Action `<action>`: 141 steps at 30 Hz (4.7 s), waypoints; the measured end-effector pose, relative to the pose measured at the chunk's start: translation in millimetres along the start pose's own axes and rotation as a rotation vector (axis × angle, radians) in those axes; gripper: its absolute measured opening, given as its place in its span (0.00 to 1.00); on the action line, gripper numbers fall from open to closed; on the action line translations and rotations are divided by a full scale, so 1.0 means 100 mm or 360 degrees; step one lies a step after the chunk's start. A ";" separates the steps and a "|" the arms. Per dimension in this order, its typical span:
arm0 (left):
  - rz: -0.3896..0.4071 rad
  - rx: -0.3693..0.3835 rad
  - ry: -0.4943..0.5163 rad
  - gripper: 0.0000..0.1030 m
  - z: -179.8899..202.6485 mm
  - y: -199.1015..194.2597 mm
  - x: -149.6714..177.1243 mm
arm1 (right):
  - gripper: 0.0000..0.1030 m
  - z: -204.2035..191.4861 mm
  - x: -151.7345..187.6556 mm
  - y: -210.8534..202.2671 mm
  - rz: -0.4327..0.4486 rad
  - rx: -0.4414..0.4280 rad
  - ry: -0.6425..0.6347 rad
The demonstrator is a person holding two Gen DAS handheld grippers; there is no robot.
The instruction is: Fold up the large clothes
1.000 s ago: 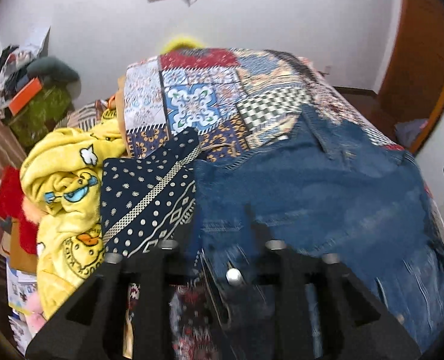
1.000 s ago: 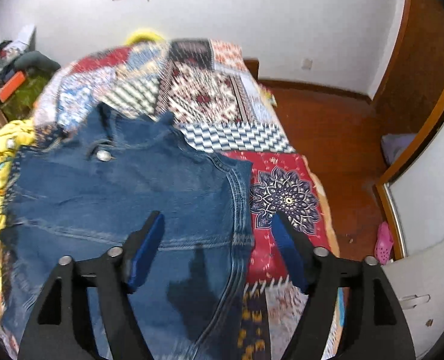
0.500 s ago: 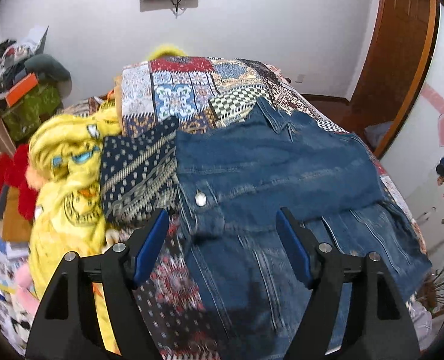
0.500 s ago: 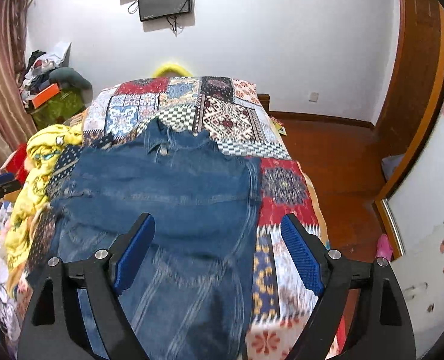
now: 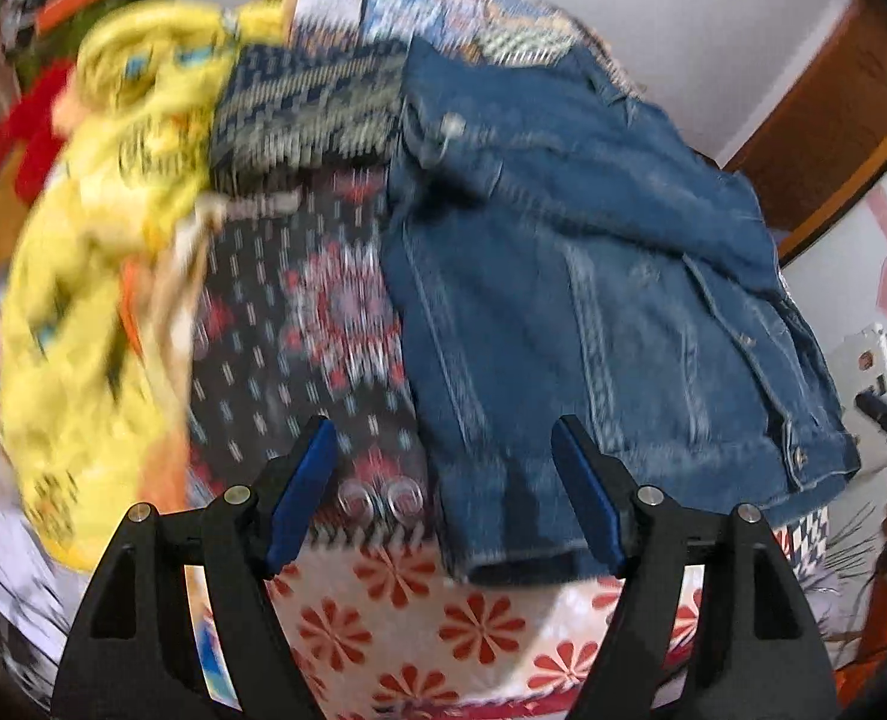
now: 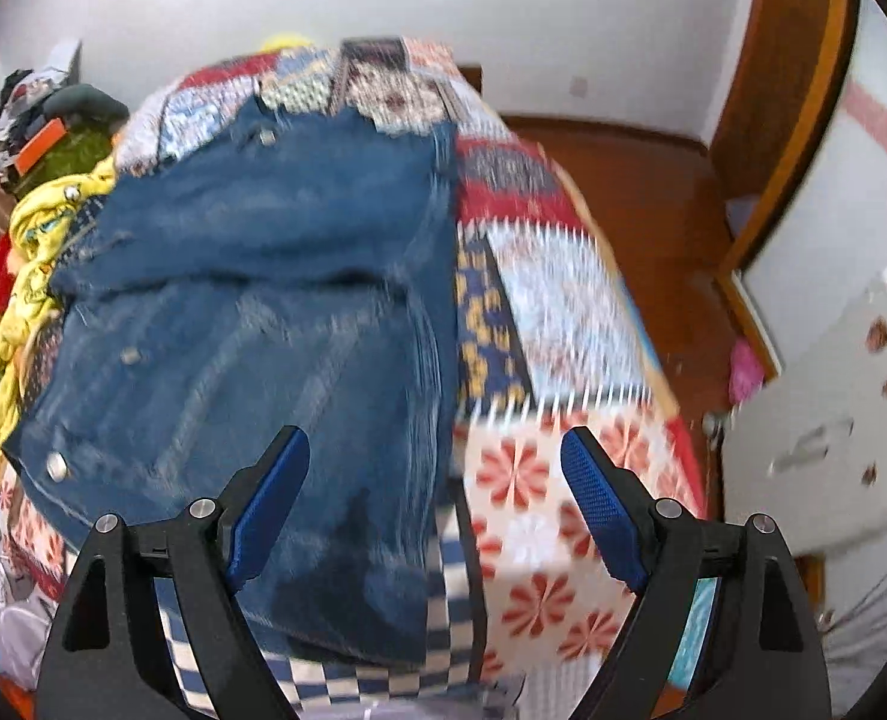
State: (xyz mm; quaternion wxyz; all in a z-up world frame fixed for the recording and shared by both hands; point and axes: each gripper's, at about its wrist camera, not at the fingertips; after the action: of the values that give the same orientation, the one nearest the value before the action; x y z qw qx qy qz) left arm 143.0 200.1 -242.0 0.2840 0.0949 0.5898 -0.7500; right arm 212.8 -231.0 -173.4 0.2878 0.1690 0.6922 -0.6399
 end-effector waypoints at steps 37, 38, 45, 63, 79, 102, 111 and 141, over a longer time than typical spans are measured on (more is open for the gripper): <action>0.0404 0.0324 -0.0009 0.10 0.45 -0.42 -0.84 | 0.14 -0.30 -0.58 0.06 0.0035 -0.0560 -0.0020; 0.0420 0.0334 -0.0017 0.10 0.47 -0.44 -0.93 | 0.14 -0.33 -0.68 0.07 0.0063 -0.0556 -0.0037; 0.0528 0.0310 -0.0099 0.10 0.45 -0.21 -1.89 | 0.14 -0.31 -1.58 0.31 0.0233 -0.0540 -0.0003; 0.0209 -0.0041 -0.0108 0.12 0.21 1.64 -2.58 | 0.21 -0.12 -2.27 1.95 -0.0037 -0.0325 0.0011; 0.0511 -0.0299 0.0242 0.73 0.74 0.68 -2.57 | 0.44 0.09 -2.18 1.06 0.0114 -0.0177 -0.0153; 0.0099 -0.0282 0.0473 0.77 1.03 1.62 -2.05 | 0.59 -0.79 -1.51 1.80 -0.0136 -0.0358 -0.0388; 0.0121 -0.0327 0.0204 0.77 0.73 1.88 -2.74 | 0.59 -0.74 -2.10 2.14 -0.0055 -0.0183 -0.0309; 0.0199 -0.0176 0.0530 0.77 1.19 1.59 -1.90 | 0.61 -1.23 -1.58 1.77 -0.0075 -0.0370 -0.0446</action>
State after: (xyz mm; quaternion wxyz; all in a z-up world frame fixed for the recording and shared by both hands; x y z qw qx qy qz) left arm 408.0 125.0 -249.4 0.2333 0.2385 0.6620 -0.6712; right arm 419.7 -67.4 -214.4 0.3839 0.0276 0.7183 -0.5795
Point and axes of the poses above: each gripper's, at about its wrist camera, not at the fingertips, and y roughly the way its jaws point, z to its right, x to its underside, and after that the axes turned 4 degrees about z, right-handed
